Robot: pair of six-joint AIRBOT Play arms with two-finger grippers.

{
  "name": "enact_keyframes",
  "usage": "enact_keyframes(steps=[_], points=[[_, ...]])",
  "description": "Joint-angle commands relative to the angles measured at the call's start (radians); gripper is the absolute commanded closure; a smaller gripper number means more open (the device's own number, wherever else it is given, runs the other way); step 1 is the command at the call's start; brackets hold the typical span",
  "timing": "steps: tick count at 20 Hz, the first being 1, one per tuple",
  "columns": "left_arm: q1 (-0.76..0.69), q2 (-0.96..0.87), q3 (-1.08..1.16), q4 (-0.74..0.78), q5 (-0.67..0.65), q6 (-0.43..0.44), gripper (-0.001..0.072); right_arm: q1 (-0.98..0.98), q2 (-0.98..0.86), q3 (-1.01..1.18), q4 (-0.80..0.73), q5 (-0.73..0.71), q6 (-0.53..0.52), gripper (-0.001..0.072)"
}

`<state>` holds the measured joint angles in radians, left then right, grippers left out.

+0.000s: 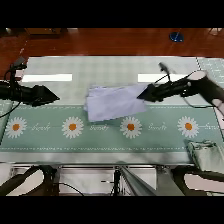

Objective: Fold the shirts.

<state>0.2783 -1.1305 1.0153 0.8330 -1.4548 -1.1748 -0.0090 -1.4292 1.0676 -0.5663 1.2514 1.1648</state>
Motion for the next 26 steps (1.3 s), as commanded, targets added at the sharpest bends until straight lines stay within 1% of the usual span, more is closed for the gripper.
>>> enact_keyframes(steps=[1, 3, 5, 7, 10, 13, 14, 16, 19, 21, 23, 24, 25, 26], points=[[-0.001, 0.002, 0.000, -0.030, -0.026, -0.051, 0.0161, -0.124, 0.208, 0.089, 0.007, 0.054, 0.171, 0.0684], [-0.001, 0.008, 0.000, -0.108, -0.043, -0.053, 0.0161, -0.224, 0.331, 0.139, 0.006, 0.062, 0.255, 0.0684], [-0.010, 0.023, 0.000, -0.205, -0.044, -0.053, 0.0161, -0.339, 0.428, 0.190, -0.014, 0.108, 0.349, 0.0684], [-0.041, 0.041, 0.000, -0.261, -0.044, -0.051, 0.0161, -0.462, 0.496, 0.247, -0.074, 0.203, 0.426, 0.0684], [-0.117, 0.059, 0.000, -0.269, -0.046, -0.040, 0.0160, -0.656, 0.548, 0.324, -0.153, 0.403, 0.477, 0.0684], [-0.192, 0.060, 0.000, -0.269, -0.046, -0.037, 0.0161, -0.852, 0.557, 0.351, -0.220, 0.607, 0.481, 0.0684], [-0.212, 0.060, 0.000, -0.272, -0.047, -0.028, 0.0161, -0.906, 0.568, 0.352, -0.239, 0.604, 0.500, 0.0684], [-0.237, 0.061, 0.000, -0.277, -0.051, -0.006, 0.0161, -0.991, 0.583, 0.351, -0.264, 0.605, 0.499, 0.0684], [-0.239, 0.061, 0.000, -0.276, -0.050, 0.016, 0.0160, -1.041, 0.583, 0.351, -0.363, 0.607, 0.473, 0.0684], [-0.239, 0.061, 0.000, -0.276, -0.046, 0.049, 0.0161, -1.041, 0.587, 0.351, -0.462, 0.609, 0.431, 0.0684], [-0.230, 0.061, 0.000, -0.277, -0.022, 0.064, 0.0160, -1.041, 0.616, 0.351, -0.639, 0.608, 0.366, 0.0684], [-0.220, 0.060, 0.000, -0.277, 0.004, 0.064, 0.0160, -1.041, 0.633, 0.348, -0.710, 0.607, 0.368, 0.0685], [-0.208, 0.060, 0.000, -0.277, 0.039, 0.066, 0.0160, -1.041, 0.645, 0.337, -0.710, 0.608, 0.369, 0.0686], [-0.200, 0.059, 0.001, -0.277, 0.072, 0.068, 0.0161, -1.041, 0.655, 0.317, -0.663, 0.608, 0.369, 0.0686]])
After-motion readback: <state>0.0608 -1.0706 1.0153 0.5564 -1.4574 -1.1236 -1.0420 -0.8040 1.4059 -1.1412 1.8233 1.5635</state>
